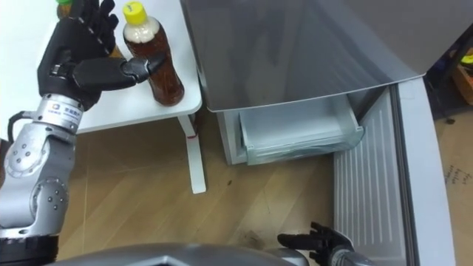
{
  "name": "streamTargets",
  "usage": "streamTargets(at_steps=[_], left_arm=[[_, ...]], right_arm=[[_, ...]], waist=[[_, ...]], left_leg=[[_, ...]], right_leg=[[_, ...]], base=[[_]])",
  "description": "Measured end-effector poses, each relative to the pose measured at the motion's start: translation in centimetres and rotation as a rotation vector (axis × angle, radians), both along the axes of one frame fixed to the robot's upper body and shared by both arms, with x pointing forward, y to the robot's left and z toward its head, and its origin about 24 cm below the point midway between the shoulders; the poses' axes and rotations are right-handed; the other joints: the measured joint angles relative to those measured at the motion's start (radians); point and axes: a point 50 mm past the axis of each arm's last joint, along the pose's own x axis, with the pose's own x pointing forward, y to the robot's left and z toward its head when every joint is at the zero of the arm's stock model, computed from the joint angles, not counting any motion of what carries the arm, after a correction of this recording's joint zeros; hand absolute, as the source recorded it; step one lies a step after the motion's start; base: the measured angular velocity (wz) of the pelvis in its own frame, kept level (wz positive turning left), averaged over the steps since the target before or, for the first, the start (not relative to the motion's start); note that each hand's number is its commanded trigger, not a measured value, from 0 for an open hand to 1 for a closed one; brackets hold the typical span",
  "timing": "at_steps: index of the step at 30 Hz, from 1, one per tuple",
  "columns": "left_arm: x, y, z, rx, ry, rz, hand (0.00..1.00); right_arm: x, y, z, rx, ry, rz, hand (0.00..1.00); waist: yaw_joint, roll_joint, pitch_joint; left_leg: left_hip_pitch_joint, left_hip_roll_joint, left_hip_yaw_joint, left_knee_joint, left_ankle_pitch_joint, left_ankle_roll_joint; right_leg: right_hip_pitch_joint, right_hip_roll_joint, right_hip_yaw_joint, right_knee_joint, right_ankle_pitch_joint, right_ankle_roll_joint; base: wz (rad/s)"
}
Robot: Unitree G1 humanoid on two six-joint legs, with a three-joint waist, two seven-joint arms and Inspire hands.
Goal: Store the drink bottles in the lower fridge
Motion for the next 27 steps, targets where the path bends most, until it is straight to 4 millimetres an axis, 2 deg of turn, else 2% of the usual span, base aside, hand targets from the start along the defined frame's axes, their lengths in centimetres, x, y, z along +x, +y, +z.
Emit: streamTargets(at_steps=[4,12,16,19,22,27], left_arm=[[0.0,0.2,-1.1,-0.006,0.053,0.008,0.00],[0.0,0.3,-1.7,-0.007,0.080,0.011,0.00],[0.0,-0.1,-1.7,-0.009,0.081,-0.005,0.00],[0.1,-0.1,-1.6,-0.008,0.078,-0.007,0.00],[0.5,-0.2,-1.2,-0.006,0.058,-0.011,0.00],[1.0,-0.1,-0.6,0.010,0.037,-0.017,0.00]], right_arm=[[0.0,0.0,0.0,0.001,0.004,-0.001,0.00],[0.1,0.0,0.0,0.001,0.003,0.000,0.00],[0.2,-0.3,0.1,-0.007,-0.001,0.001,0.00],[0.2,-0.5,0.1,-0.015,0.000,0.000,0.00],[0.2,-0.6,0.2,-0.020,-0.001,0.000,0.00],[0.6,-0.6,0.2,-0.030,-0.003,0.038,0.00]], waist=[[-0.006,0.000,-0.0001],[-0.007,0.004,0.0012],[-0.010,0.019,0.0019],[-0.011,0.031,-0.0014],[-0.012,0.034,0.0007],[-0.017,0.023,0.0082]], left_leg=[[-0.001,0.000,0.000,0.000,0.000,0.000],[-0.002,0.000,0.000,0.000,0.000,0.000],[-0.004,0.001,0.000,0.000,0.000,0.000],[-0.002,0.002,0.001,0.000,0.000,0.000],[-0.001,0.003,0.001,0.000,0.000,0.000],[-0.004,0.003,0.001,0.000,0.000,0.000]], right_leg=[[-0.001,0.000,0.000,0.000,0.000,0.000],[-0.002,0.001,0.002,0.000,0.000,0.000],[-0.008,0.001,0.004,0.000,0.000,0.000],[-0.007,0.003,0.006,-0.001,0.001,-0.001],[-0.007,0.003,0.002,-0.002,0.001,-0.001],[-0.009,0.003,0.003,0.000,0.001,-0.001]], base=[[0.00],[0.00],[0.00],[0.00],[0.00],[0.00]])
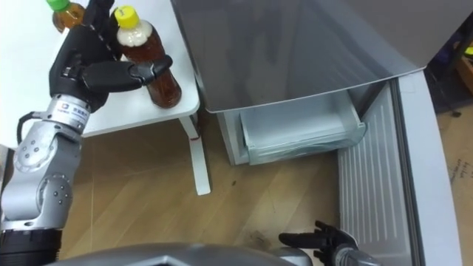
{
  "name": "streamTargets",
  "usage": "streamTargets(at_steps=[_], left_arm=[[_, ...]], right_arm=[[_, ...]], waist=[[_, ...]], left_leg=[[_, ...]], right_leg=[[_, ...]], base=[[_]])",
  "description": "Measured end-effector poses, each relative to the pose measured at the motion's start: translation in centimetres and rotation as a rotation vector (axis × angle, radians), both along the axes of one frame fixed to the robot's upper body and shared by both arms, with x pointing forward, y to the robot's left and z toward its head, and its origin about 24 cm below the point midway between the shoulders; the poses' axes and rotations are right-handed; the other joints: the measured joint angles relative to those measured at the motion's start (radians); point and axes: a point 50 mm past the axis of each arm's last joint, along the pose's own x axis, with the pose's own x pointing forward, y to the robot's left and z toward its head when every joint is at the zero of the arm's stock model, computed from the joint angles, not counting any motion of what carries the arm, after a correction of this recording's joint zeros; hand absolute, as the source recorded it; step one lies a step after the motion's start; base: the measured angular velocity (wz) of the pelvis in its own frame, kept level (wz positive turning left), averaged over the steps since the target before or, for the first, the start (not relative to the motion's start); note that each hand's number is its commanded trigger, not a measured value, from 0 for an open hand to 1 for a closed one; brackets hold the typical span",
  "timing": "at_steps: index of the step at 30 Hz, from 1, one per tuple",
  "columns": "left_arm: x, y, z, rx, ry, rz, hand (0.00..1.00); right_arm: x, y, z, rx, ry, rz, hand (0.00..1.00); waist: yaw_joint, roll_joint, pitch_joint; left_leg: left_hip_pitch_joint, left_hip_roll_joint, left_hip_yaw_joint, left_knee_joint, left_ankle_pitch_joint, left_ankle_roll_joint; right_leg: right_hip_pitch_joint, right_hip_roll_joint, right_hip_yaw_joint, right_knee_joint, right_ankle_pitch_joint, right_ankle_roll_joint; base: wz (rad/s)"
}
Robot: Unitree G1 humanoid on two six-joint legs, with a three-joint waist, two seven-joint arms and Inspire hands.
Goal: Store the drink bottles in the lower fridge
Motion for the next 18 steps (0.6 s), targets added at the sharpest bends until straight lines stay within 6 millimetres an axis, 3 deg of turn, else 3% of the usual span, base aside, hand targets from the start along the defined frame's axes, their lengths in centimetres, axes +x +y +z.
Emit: streamTargets(at_steps=[7,18], left_arm=[[0.4,0.2,-0.7,0.002,0.040,0.012,0.00],[1.5,0.5,-0.6,0.028,0.048,0.045,0.00]], right_arm=[[0.9,0.1,0.2,-0.009,-0.013,0.065,0.00],[1.0,0.2,0.2,-0.008,-0.015,0.064,0.00]], waist=[[-0.027,0.002,-0.0016],[-0.029,0.005,0.0013]], left_leg=[[-0.013,0.000,0.002,0.004,0.000,0.000],[0.003,-0.001,0.003,-0.001,0.000,0.000]], right_leg=[[-0.010,0.001,0.013,0.002,0.001,-0.001],[0.001,0.001,0.021,-0.002,0.001,-0.002]], base=[[0.00],[-0.02]])
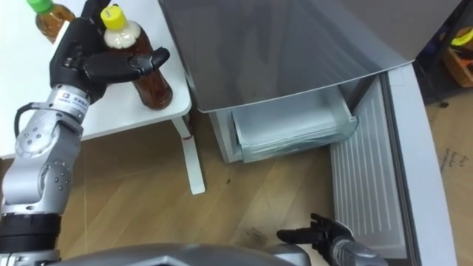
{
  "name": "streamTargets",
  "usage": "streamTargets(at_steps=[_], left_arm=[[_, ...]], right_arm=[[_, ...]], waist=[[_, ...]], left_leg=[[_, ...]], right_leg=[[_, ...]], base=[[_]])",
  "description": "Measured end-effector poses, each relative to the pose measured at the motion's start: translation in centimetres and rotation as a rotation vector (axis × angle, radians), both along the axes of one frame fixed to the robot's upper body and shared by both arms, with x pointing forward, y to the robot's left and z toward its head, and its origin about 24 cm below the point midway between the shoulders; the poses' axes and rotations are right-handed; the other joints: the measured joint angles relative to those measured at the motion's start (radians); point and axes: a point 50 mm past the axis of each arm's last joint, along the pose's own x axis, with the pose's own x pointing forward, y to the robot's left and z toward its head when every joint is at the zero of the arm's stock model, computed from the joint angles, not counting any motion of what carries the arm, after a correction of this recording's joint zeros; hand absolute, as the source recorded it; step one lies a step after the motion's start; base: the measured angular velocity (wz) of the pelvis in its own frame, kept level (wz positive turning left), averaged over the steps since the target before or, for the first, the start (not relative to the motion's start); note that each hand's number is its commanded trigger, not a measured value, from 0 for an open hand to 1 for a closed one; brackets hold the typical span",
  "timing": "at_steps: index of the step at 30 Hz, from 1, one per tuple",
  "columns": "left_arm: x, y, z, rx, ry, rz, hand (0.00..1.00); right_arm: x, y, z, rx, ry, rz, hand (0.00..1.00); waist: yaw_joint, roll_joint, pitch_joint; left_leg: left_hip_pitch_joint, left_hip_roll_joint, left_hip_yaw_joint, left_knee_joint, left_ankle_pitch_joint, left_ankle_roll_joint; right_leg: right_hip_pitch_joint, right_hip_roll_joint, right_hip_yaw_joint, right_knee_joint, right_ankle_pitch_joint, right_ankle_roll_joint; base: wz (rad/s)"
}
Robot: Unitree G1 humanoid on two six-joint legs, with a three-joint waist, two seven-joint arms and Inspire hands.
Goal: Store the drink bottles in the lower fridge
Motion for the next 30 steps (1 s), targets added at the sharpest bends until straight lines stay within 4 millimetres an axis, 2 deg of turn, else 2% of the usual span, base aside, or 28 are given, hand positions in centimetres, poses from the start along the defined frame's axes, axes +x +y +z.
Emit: streamTargets(at_steps=[3,4,5,12,16,30], left_arm=[[0.00,0.04,-0.21,-0.001,0.013,0.003,0.00],[0.00,0.04,-0.22,-0.001,0.013,0.004,0.62],[0.00,0.04,-0.22,-0.001,0.013,0.004,1.00],[0.00,0.04,-0.22,-0.001,0.013,0.004,1.00],[0.00,0.03,-0.22,-0.001,0.013,0.003,1.00],[-0.01,0.20,-0.40,0.032,0.029,0.007,1.00]], right_arm=[[0.01,-0.02,0.01,0.000,0.000,0.000,0.00],[0.00,-0.02,0.01,0.000,0.000,0.000,0.00],[0.00,-0.03,0.01,0.000,0.000,0.000,0.00],[-0.03,-0.05,0.00,-0.001,0.006,-0.002,0.00],[0.08,-0.04,0.01,0.000,0.004,-0.001,0.00],[0.21,-0.03,0.03,0.000,0.001,0.000,0.00]], waist=[[-0.002,0.003,0.0000],[-0.002,0.004,-0.0005],[-0.003,0.005,-0.0012],[-0.008,0.008,-0.0034],[-0.015,0.010,-0.0039],[-0.017,0.009,-0.0025]], left_leg=[[0.000,0.000,0.000,0.000,0.000,0.000],[0.000,0.000,0.000,0.000,0.000,0.000],[0.000,0.000,0.000,0.000,0.000,0.000],[0.000,0.000,0.001,0.001,0.000,0.000],[0.000,0.002,0.017,0.001,0.000,0.000],[0.001,0.006,0.027,0.000,0.000,0.000]], right_leg=[[0.000,0.000,0.000,0.000,0.000,0.000],[0.000,0.000,0.000,0.000,0.000,0.000],[0.000,0.000,0.000,0.000,0.000,0.000],[0.000,0.000,0.000,0.002,0.000,0.000],[-0.001,0.000,0.002,0.003,0.000,0.000],[-0.004,0.003,0.008,0.001,0.000,-0.001]], base=[[0.00],[0.00],[0.00],[0.00],[-0.02],[0.00]])
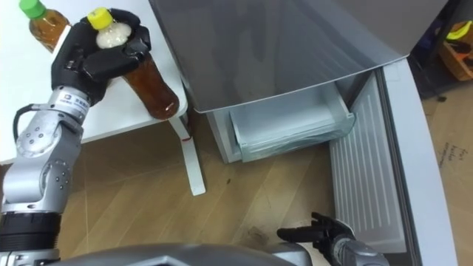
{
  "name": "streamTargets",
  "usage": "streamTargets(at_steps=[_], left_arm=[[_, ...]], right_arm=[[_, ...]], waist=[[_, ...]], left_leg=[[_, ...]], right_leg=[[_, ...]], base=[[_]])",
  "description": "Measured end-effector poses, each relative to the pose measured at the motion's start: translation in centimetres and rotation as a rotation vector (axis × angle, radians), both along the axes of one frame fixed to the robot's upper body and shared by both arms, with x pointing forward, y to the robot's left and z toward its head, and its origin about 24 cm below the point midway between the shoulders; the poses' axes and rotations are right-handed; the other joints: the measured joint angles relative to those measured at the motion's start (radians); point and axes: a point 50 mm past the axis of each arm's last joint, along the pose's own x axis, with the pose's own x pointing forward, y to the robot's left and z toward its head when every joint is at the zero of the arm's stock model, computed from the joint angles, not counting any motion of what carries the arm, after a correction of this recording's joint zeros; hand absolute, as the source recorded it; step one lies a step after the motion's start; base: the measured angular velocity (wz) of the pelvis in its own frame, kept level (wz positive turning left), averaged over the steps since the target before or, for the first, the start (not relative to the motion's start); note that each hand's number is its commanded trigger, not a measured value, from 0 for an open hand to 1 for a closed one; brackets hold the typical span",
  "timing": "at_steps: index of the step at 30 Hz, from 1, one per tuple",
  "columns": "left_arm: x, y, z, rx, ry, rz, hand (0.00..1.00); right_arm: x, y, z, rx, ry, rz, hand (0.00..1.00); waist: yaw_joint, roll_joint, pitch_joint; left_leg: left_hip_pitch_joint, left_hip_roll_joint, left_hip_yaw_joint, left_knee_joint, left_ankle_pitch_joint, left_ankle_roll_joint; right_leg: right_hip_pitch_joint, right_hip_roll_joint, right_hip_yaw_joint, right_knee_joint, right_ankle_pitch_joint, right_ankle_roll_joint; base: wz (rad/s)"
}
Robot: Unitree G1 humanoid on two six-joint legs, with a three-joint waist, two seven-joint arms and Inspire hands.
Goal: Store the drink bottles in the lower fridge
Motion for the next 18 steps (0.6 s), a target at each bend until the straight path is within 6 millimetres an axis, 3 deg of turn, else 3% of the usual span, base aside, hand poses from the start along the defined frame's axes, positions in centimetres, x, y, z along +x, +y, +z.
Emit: streamTargets(at_steps=[6,11,18], left_arm=[[0.02,-0.01,0.03,0.000,-0.001,0.000,1.00],[0.25,-0.07,0.31,0.001,-0.012,-0.001,1.00],[0.28,-0.13,0.68,0.000,-0.028,-0.007,1.00]], right_arm=[[0.04,0.00,0.00,0.000,0.000,0.000,0.00],[0.16,0.12,-0.01,0.002,-0.003,-0.001,0.00],[0.10,0.44,-0.09,0.013,-0.004,-0.009,0.00]], waist=[[0.000,-0.002,0.0012],[0.000,-0.012,0.0066],[0.002,-0.028,0.0002]], left_leg=[[0.000,0.001,0.000,0.000,0.000,0.000],[-0.004,0.001,0.000,0.000,0.000,0.000],[-0.019,0.002,-0.002,0.000,0.000,0.000]], right_leg=[[-0.002,0.001,0.001,0.000,0.000,0.000],[-0.010,0.001,0.000,0.001,0.001,-0.001],[-0.015,0.000,-0.013,0.000,0.001,-0.001]], base=[[0.00],[0.00],[0.03]])
